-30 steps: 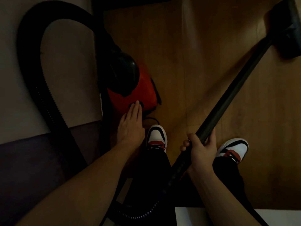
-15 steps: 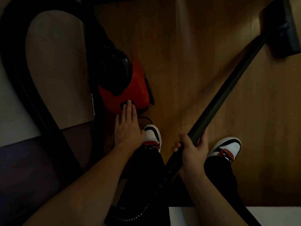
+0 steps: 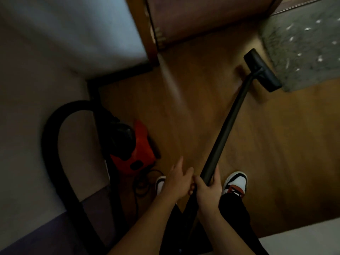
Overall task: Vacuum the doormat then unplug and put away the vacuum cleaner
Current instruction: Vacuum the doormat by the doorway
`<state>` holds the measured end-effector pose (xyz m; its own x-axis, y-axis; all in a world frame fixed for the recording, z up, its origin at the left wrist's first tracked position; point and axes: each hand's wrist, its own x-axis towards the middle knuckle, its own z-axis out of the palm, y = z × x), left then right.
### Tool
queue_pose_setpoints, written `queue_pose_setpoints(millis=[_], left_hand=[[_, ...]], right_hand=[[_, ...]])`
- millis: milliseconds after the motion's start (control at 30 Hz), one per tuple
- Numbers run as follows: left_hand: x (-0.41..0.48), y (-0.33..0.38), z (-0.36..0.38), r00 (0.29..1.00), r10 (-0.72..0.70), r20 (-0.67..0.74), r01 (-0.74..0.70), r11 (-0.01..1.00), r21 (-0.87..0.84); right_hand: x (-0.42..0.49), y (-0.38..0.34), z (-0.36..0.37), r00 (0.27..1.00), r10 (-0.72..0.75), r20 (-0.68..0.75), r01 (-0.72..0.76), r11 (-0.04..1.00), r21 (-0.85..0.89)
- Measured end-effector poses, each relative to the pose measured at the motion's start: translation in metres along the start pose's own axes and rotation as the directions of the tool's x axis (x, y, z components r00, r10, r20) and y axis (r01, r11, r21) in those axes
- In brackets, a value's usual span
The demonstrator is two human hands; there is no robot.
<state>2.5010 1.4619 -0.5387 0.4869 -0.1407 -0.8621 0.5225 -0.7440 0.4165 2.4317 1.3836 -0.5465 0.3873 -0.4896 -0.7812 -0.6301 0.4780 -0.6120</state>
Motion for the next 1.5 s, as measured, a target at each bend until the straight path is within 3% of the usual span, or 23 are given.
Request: queue_pose_setpoints(millis=[133,267,367,500,800,900,1033,1133,1300,1500], left_hand=[[-0.024,0.057,0.019,0.976,0.085,0.202,-0.038,0.973,-0.226],[-0.039,0.099,0.04,0.949,0.143,0.279,-0.073,0.966,-0.247],[-0.035,0.124,0.051,0.956,0.089,0.279,-0.023,0.972,-0.234],[-0.018,0.141,0.066,0.964,0.031,0.263,0.016,0.985,-0.172],[0.003,0.167,0.1,0.954,-0.026,0.297,0.096,0.97,-0.224],[0.002,0.171,0.111,0.966,0.011,0.259,0.043,0.979,-0.202],[0.006,0.171,0.113,0.987,0.032,0.159,-0.029,0.999,-0.019],[0.009,0.172,0.109,0.99,0.063,0.123,-0.07,0.996,0.049],[0.018,0.179,0.105,0.99,0.099,0.097,-0.108,0.989,0.099],[0.042,0.195,0.095,0.992,0.087,0.091,-0.099,0.986,0.137]], right_hand=[[0.013,-0.034,-0.028,0.998,-0.032,-0.047,0.029,0.997,-0.065],[0.024,-0.062,-0.043,0.997,-0.039,-0.062,0.039,0.999,-0.003],[0.038,-0.079,-0.05,0.998,-0.016,-0.067,0.021,0.996,0.081],[0.063,-0.091,-0.063,0.988,0.134,-0.074,-0.117,0.973,0.199],[0.1,-0.103,-0.105,0.995,0.1,0.022,-0.102,0.991,0.091],[0.107,-0.11,-0.118,0.99,0.087,0.107,-0.095,0.993,0.069],[0.122,-0.123,-0.129,0.952,0.195,0.235,-0.232,0.962,0.141],[0.143,-0.14,-0.128,0.954,0.232,0.19,-0.276,0.926,0.258],[0.175,-0.16,-0.107,0.988,0.139,0.071,-0.141,0.99,0.024],[0.187,-0.177,-0.092,0.991,0.119,0.067,-0.131,0.966,0.221]])
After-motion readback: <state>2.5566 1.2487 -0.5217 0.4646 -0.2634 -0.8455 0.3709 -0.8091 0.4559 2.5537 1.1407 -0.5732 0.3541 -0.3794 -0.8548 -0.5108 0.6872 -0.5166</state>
